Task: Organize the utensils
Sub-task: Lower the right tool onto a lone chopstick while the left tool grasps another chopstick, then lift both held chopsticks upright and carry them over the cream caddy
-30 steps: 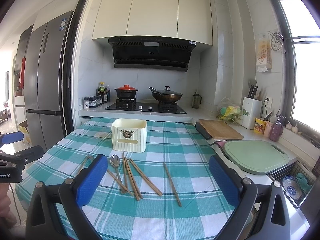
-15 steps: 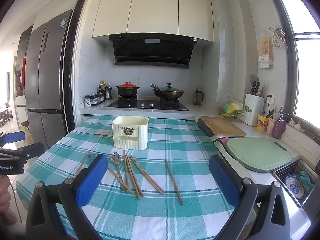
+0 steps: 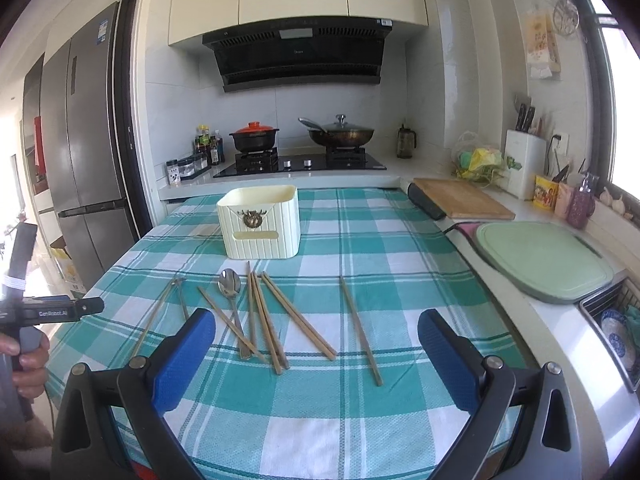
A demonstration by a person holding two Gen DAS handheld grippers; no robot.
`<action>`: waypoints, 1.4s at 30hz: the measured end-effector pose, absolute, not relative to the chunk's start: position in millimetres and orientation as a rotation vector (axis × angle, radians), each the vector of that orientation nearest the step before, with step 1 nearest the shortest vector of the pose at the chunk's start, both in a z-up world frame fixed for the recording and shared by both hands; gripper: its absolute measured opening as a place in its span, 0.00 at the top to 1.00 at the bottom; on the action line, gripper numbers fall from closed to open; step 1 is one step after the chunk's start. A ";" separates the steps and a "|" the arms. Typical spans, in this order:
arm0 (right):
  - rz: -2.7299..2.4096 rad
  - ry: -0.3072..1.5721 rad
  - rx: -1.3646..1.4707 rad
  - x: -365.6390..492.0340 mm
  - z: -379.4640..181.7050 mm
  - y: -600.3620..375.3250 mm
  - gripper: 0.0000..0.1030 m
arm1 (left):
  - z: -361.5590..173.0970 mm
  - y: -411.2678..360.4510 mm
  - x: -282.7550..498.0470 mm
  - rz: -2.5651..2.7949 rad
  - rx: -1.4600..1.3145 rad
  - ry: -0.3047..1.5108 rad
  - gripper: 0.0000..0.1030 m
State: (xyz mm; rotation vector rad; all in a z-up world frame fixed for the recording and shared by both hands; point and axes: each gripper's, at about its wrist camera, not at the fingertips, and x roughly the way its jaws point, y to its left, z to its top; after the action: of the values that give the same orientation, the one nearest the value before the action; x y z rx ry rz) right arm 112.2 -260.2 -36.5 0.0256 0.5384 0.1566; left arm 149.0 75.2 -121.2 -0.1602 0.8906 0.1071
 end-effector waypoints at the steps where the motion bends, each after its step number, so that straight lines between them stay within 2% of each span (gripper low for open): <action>1: 0.164 0.565 0.045 119.7 -40.7 -266.0 0.00 | -127.4 77.7 159.2 0.109 -0.163 0.911 0.00; 8: 0.118 0.810 0.115 195.8 -80.3 -316.2 0.00 | -166.9 92.4 223.2 0.108 -0.174 1.055 0.02; 11: 0.124 0.897 0.079 229.7 -103.7 -324.5 0.02 | -181.5 93.1 241.2 0.111 -0.144 1.107 0.06; 15: 0.178 1.004 0.024 273.5 -130.3 -321.0 0.18 | -195.3 94.9 258.3 0.115 -0.126 1.166 0.14; 17: 0.223 1.055 0.000 295.3 -142.0 -314.8 0.22 | -196.7 96.2 265.3 0.122 -0.104 1.168 0.15; 18: 0.242 1.075 -0.016 304.4 -146.8 -311.1 0.28 | -196.7 96.3 268.3 0.121 -0.093 1.170 0.16; 20: 0.278 1.109 -0.061 320.2 -156.6 -302.0 0.32 | -195.3 97.4 274.6 0.111 -0.091 1.173 0.20; 23: 0.291 1.152 -0.107 339.8 -170.9 -294.2 0.43 | -192.3 99.0 285.7 0.097 -0.085 1.174 0.34; 25: 0.295 1.139 -0.139 347.7 -172.3 -289.3 0.46 | -189.8 98.4 293.5 0.090 -0.076 1.178 0.51; 26: 0.301 1.143 -0.150 351.8 -171.9 -286.9 0.47 | -188.6 97.3 297.2 0.082 -0.071 1.177 0.57; 28: 0.316 1.144 -0.157 361.7 -170.0 -283.3 0.53 | -187.7 94.5 303.8 0.060 -0.065 1.180 0.78; 30: 0.335 1.148 -0.165 373.9 -170.0 -278.8 0.59 | -187.9 91.2 310.8 0.047 -0.055 1.177 0.86; 33: 0.349 1.153 -0.170 393.5 -170.1 -270.1 0.70 | -187.9 88.9 320.4 0.037 -0.043 1.168 0.92; 34: 0.345 1.154 -0.172 400.2 -170.2 -267.4 0.78 | -188.0 89.2 323.0 0.033 -0.046 1.166 0.93; 38: 0.357 1.149 -0.175 421.7 -171.5 -257.3 0.94 | -189.0 92.8 332.7 0.019 -0.058 1.144 0.96; 42: 0.358 1.125 -0.133 433.9 -169.6 -254.6 0.95 | -185.3 98.1 338.1 0.040 -0.072 1.106 0.96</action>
State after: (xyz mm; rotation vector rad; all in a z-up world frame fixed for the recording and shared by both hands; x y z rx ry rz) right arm 433.9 -254.6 -169.6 -0.1330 1.1245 0.3577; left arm 338.1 98.1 -185.3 -0.0717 1.1065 0.0401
